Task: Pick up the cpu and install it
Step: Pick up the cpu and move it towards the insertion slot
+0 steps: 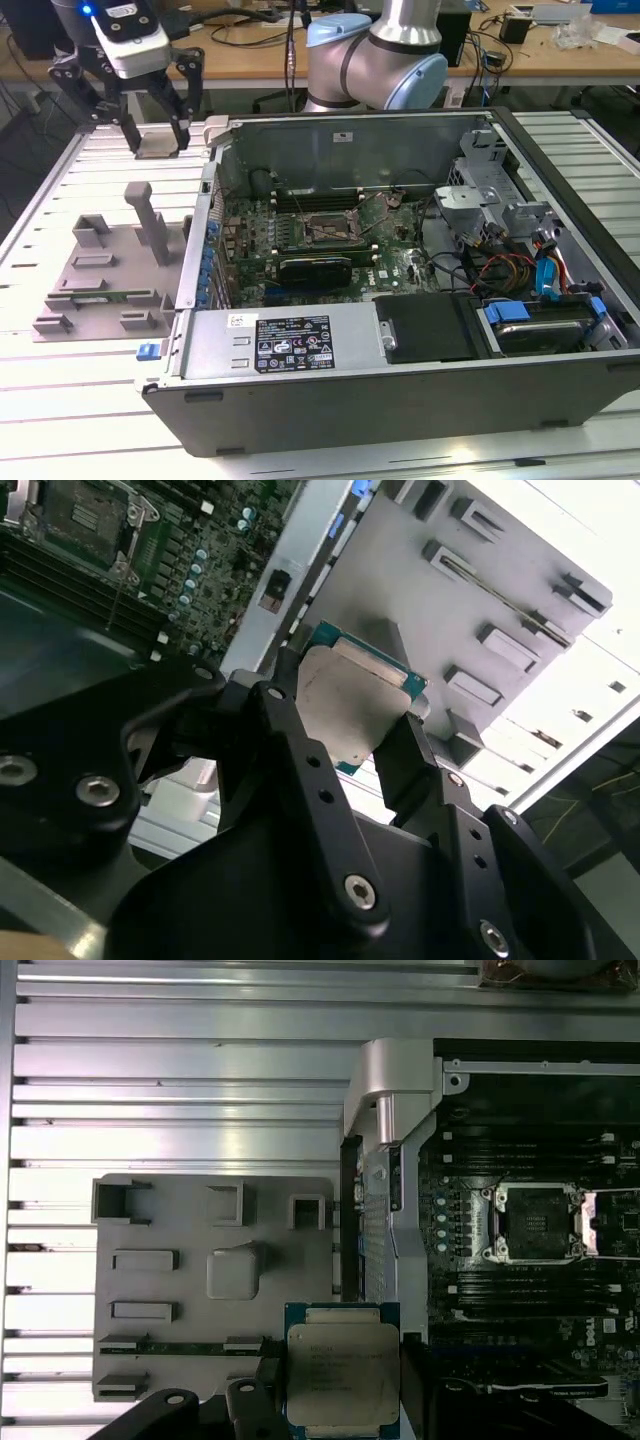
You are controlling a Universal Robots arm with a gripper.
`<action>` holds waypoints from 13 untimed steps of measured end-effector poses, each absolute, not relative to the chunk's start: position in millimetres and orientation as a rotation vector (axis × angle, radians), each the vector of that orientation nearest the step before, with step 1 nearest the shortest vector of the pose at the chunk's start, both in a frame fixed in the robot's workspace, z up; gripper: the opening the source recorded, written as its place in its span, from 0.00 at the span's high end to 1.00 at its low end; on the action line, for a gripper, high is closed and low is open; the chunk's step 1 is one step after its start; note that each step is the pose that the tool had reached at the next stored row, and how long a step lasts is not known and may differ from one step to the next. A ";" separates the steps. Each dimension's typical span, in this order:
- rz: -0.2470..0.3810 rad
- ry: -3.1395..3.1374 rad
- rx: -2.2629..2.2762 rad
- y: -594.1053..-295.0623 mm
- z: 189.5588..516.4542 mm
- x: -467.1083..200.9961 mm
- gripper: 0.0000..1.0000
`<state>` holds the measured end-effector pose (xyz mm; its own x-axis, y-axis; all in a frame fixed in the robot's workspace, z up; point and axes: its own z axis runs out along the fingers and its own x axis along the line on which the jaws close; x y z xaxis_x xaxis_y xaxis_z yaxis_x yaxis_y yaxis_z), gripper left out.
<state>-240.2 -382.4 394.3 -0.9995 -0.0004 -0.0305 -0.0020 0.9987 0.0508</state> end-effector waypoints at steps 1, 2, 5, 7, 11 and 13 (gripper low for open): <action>0.079 3.110 -0.002 -382.4 394.3 -237.1 0.45; 0.079 3.110 -0.002 -382.4 394.3 -234.6 0.45; 0.079 3.110 -0.002 -382.4 394.3 -224.4 0.45; 0.079 3.110 -0.002 -382.4 394.3 -217.1 0.45; 0.079 3.110 -0.002 -382.4 394.3 -198.1 0.45; 0.079 3.110 -0.002 -382.4 394.3 -191.4 0.45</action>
